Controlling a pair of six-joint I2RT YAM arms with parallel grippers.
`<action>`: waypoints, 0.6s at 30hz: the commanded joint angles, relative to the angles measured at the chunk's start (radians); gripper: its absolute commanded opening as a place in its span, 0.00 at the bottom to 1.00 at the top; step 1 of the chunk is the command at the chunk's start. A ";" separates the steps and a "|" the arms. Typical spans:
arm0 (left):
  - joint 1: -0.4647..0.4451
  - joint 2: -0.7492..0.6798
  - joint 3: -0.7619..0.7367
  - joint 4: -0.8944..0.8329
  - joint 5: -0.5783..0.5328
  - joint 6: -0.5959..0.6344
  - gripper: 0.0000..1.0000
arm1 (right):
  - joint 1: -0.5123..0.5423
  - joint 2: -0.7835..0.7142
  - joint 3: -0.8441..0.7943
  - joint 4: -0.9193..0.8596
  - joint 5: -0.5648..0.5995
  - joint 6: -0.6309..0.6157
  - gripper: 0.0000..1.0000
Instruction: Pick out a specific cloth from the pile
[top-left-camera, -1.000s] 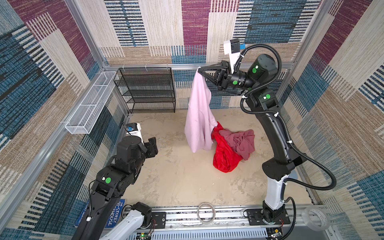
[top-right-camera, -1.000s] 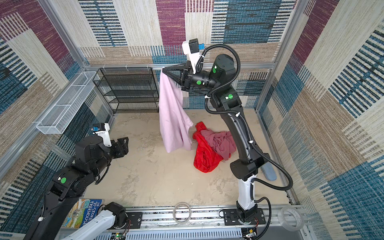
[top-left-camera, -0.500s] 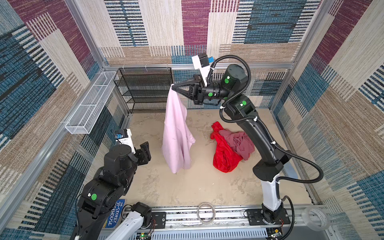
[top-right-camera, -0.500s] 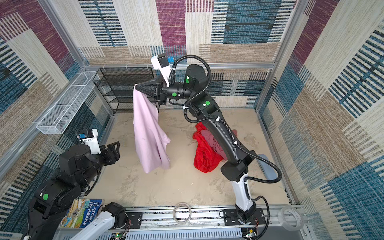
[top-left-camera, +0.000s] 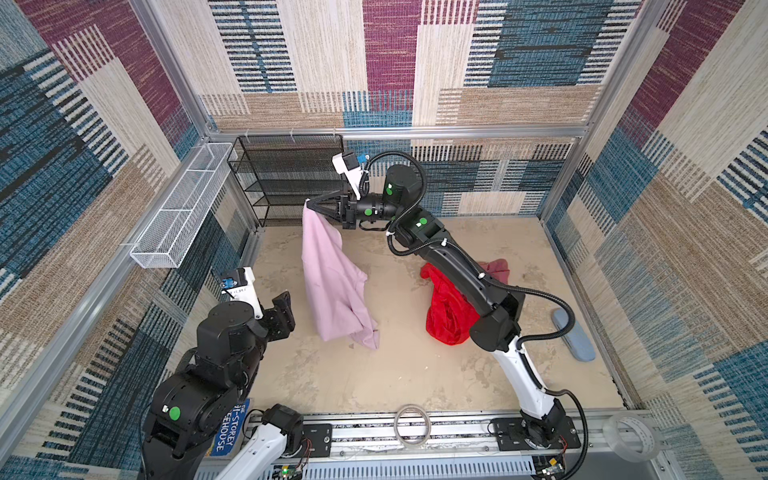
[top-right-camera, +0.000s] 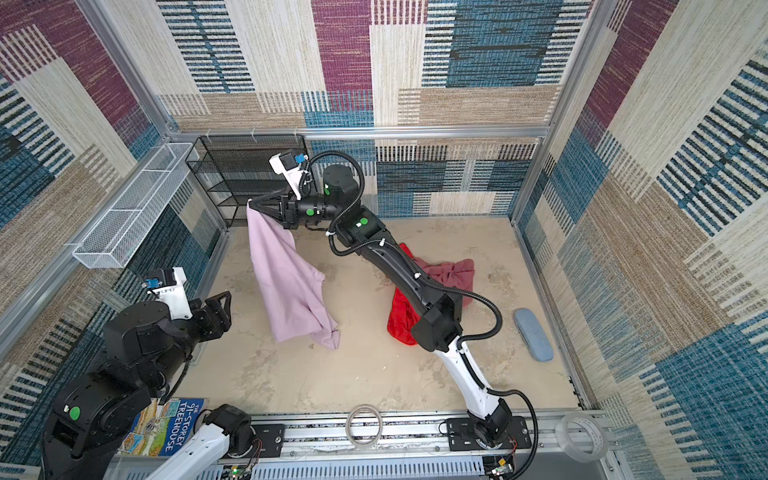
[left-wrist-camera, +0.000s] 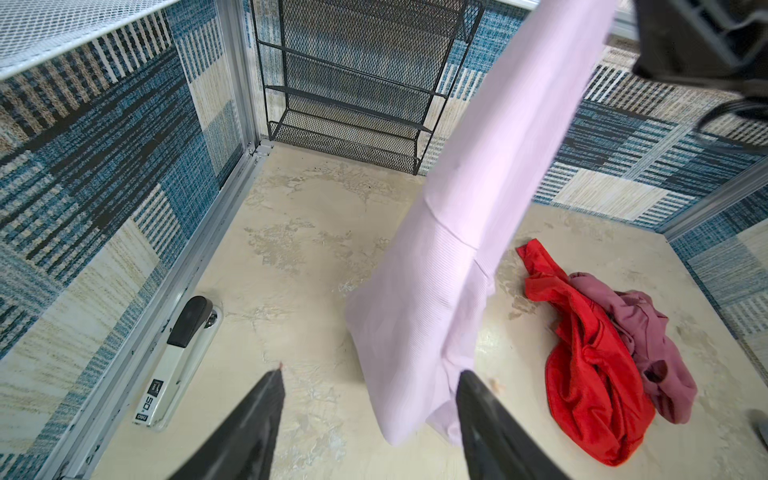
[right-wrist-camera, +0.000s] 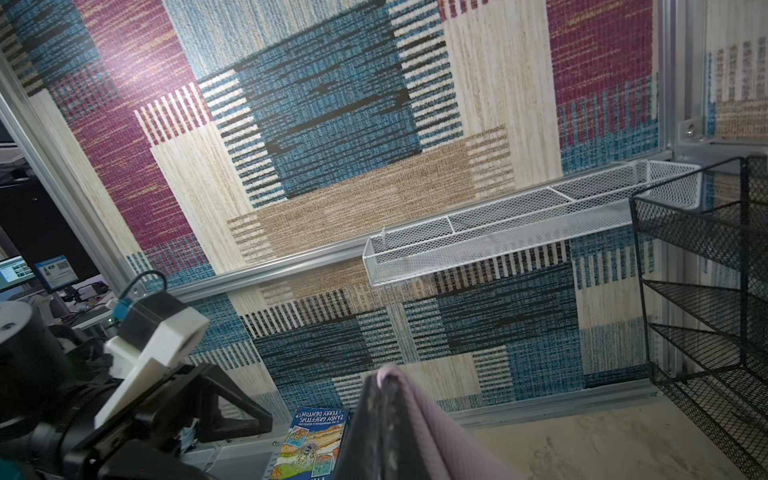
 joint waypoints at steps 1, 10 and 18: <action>0.001 0.000 0.004 -0.024 -0.023 0.042 0.69 | 0.002 0.063 0.013 0.134 0.057 0.062 0.00; 0.002 0.004 0.007 -0.024 -0.037 0.061 0.70 | 0.015 0.249 0.025 0.262 0.112 0.170 0.30; 0.002 0.041 -0.032 -0.007 -0.001 0.040 0.70 | 0.021 0.256 0.000 0.218 0.108 0.129 0.91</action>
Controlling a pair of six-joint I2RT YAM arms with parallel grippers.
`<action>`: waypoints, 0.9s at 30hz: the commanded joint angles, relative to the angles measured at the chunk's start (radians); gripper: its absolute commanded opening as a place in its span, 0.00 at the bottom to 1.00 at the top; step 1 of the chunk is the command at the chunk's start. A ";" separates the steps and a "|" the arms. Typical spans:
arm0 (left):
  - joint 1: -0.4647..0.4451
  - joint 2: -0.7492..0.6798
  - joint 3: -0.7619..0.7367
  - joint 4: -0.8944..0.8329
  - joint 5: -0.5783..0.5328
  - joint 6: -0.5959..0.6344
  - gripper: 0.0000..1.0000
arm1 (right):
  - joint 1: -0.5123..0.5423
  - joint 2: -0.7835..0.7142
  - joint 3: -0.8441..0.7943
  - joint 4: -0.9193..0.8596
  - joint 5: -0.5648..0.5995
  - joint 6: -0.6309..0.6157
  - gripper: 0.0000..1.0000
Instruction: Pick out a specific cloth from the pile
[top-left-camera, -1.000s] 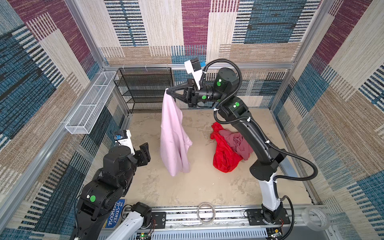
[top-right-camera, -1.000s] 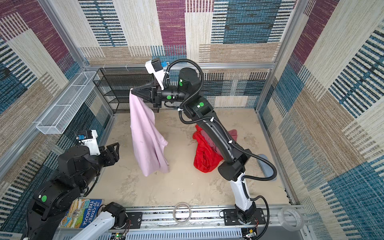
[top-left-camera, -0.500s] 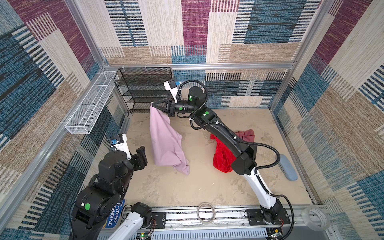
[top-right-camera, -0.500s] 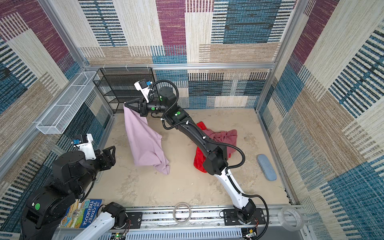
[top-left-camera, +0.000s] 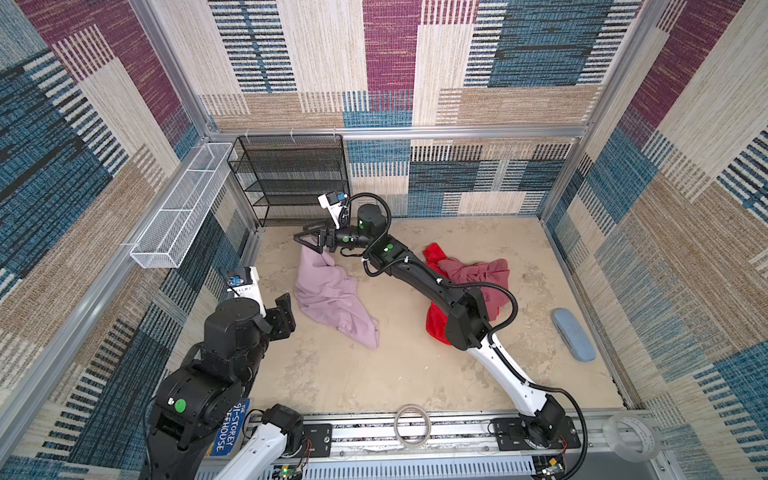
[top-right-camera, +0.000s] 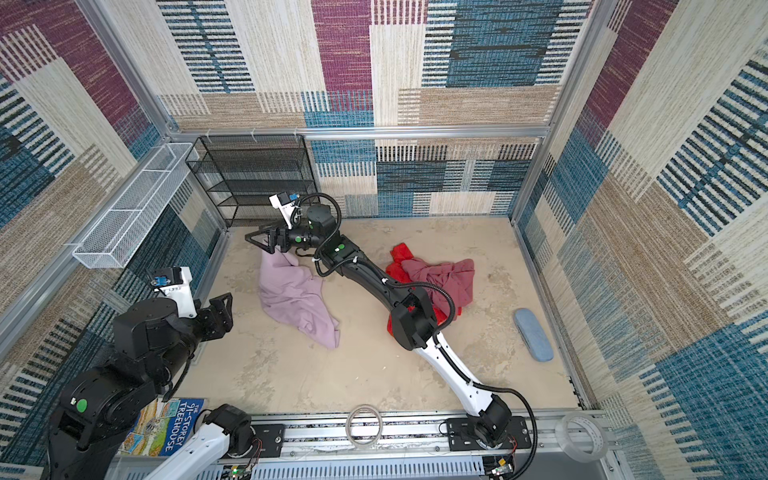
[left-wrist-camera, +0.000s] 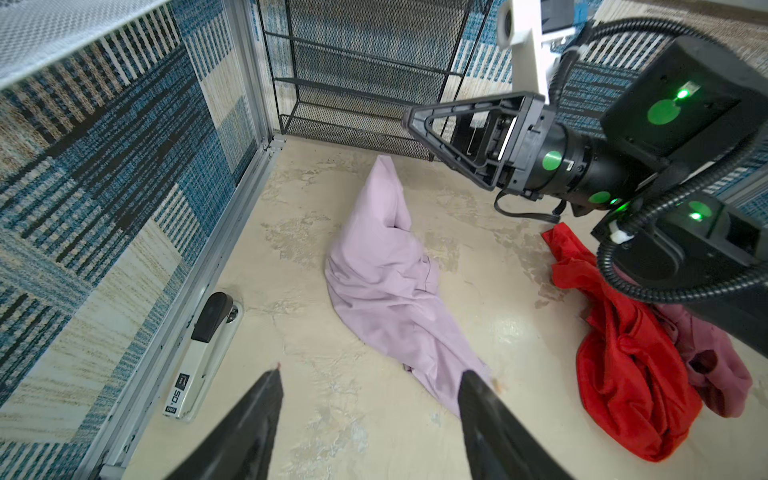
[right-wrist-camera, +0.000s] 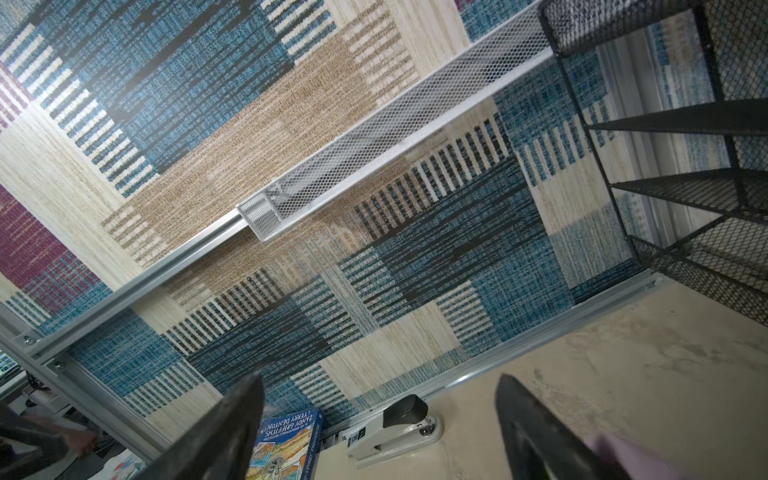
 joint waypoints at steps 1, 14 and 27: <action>0.001 0.015 -0.030 0.022 0.030 -0.006 0.70 | -0.001 -0.035 -0.029 0.018 0.007 -0.028 0.92; 0.000 0.133 -0.232 0.183 0.268 -0.077 0.68 | -0.032 -0.615 -1.081 0.367 0.251 -0.125 0.89; -0.077 0.339 -0.356 0.426 0.381 -0.135 0.65 | -0.157 -1.166 -1.767 0.320 0.443 -0.184 0.92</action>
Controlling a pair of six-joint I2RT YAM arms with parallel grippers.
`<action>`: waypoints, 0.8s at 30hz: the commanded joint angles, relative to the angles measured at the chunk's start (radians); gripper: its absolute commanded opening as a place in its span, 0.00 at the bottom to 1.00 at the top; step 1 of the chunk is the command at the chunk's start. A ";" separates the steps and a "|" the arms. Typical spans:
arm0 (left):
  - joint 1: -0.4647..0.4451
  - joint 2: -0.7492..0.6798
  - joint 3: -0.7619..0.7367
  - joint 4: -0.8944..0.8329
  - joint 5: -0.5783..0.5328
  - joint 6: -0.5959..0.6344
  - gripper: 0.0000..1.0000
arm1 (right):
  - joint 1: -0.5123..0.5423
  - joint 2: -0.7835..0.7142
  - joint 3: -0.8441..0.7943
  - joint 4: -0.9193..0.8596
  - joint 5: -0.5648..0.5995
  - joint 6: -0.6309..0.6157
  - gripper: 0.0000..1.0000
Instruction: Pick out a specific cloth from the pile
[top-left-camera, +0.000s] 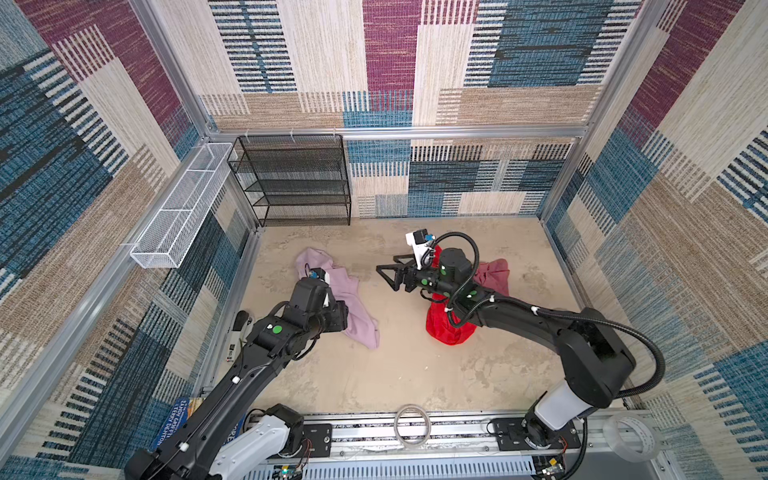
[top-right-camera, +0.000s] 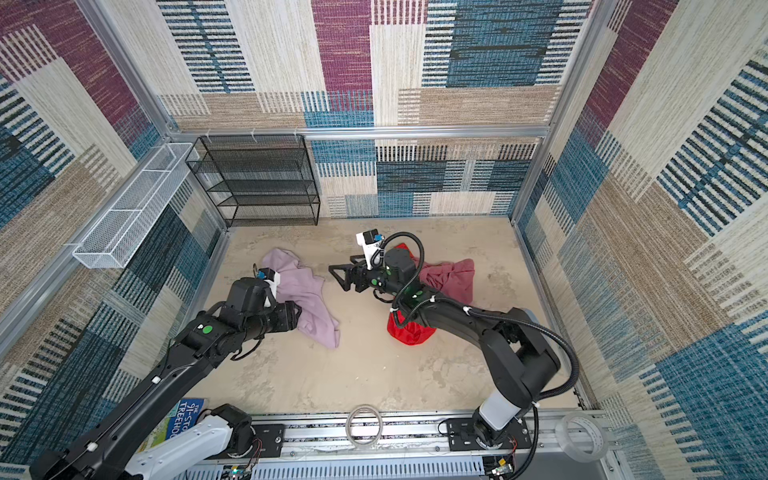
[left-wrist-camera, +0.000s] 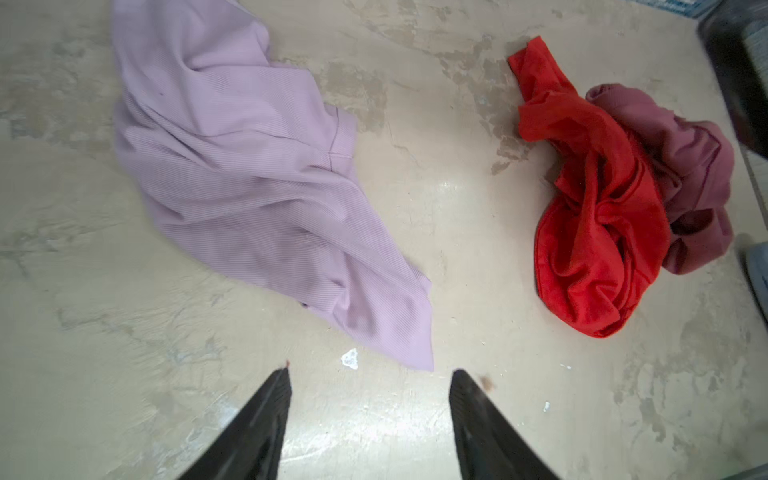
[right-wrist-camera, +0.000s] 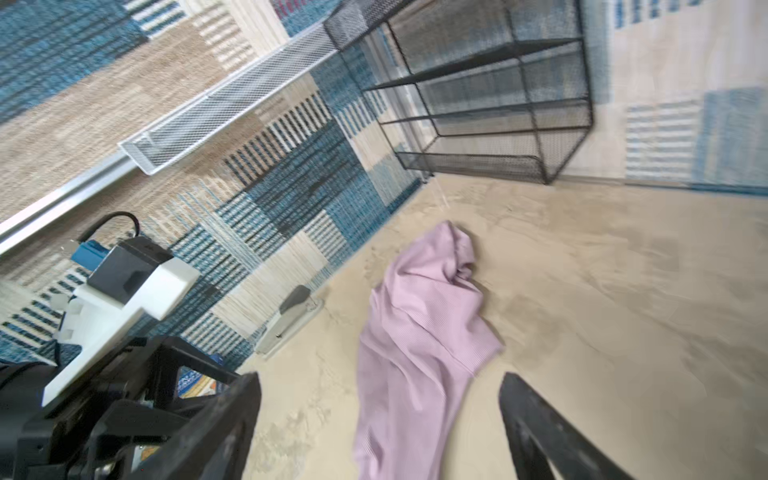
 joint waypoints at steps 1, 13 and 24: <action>-0.027 0.040 -0.011 0.088 0.021 -0.032 0.64 | -0.022 -0.101 -0.079 -0.023 0.055 -0.017 0.92; -0.199 0.200 -0.017 0.162 -0.031 -0.073 0.64 | -0.067 -0.426 -0.265 -0.214 0.218 -0.097 0.92; -0.279 0.343 0.022 0.174 -0.086 -0.096 0.63 | -0.168 -0.532 -0.343 -0.249 0.191 -0.095 0.95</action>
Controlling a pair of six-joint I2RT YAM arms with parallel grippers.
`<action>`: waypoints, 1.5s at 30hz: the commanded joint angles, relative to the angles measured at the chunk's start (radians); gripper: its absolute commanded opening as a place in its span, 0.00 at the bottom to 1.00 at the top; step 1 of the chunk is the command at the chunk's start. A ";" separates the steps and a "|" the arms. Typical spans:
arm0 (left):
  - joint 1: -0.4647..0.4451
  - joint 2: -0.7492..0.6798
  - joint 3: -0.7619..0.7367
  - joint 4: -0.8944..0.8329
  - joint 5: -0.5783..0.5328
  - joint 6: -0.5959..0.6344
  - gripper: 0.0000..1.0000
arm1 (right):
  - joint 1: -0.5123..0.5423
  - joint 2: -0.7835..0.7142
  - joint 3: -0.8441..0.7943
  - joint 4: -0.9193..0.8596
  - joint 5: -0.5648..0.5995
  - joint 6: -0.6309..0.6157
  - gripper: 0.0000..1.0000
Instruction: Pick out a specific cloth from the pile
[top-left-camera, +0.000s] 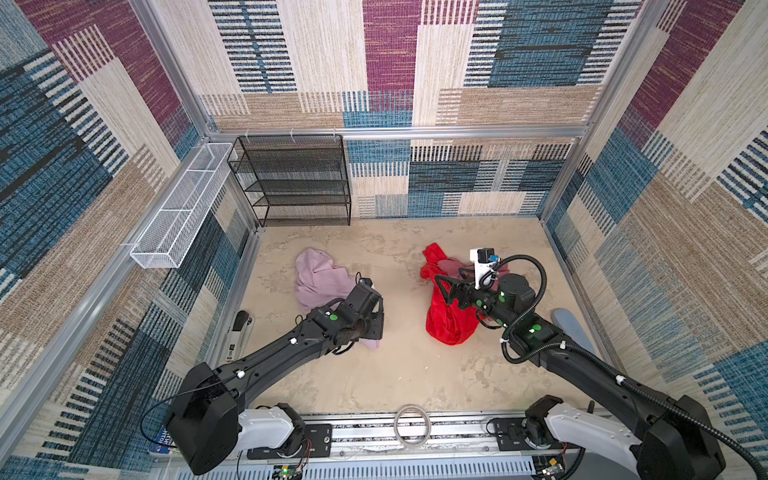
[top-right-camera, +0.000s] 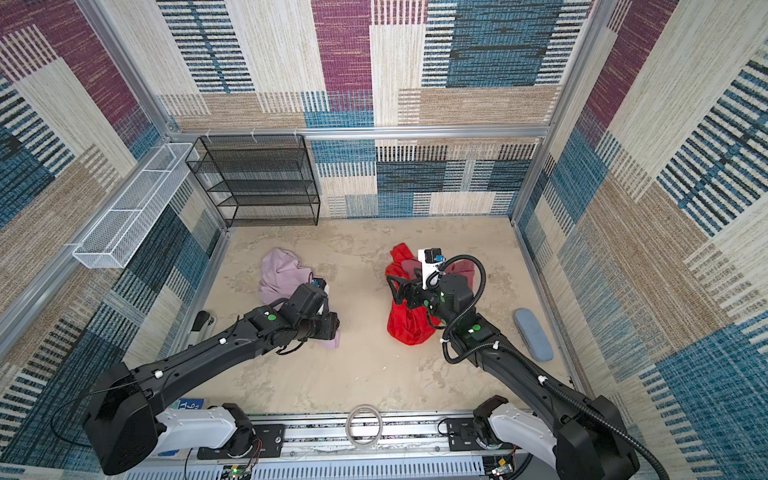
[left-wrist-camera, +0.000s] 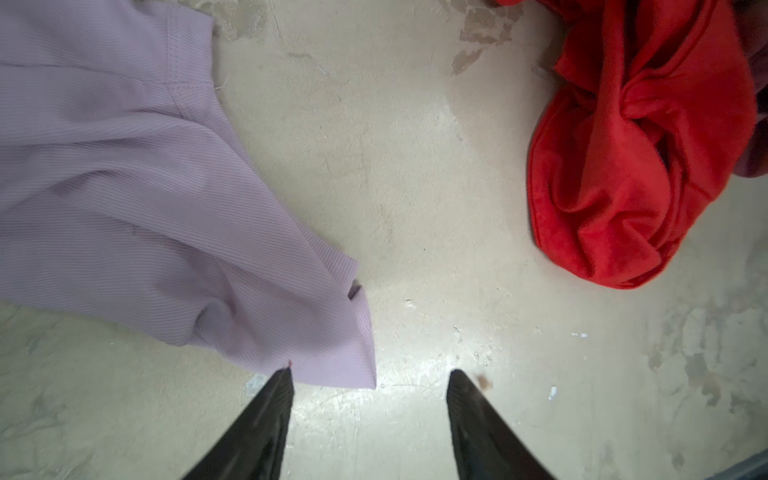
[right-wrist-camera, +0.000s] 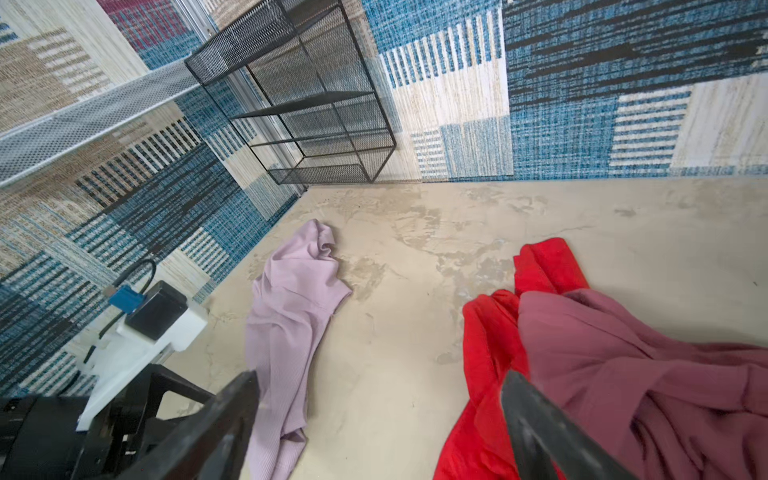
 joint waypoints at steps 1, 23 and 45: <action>-0.011 0.030 0.006 0.025 -0.022 -0.031 0.63 | -0.020 -0.015 -0.018 0.005 -0.010 -0.002 0.95; -0.039 0.328 0.024 0.023 -0.089 -0.076 0.43 | -0.091 0.108 0.016 0.036 -0.097 0.032 0.94; -0.041 0.072 0.177 -0.158 0.013 -0.074 0.00 | -0.101 0.125 0.046 0.024 -0.119 0.065 0.94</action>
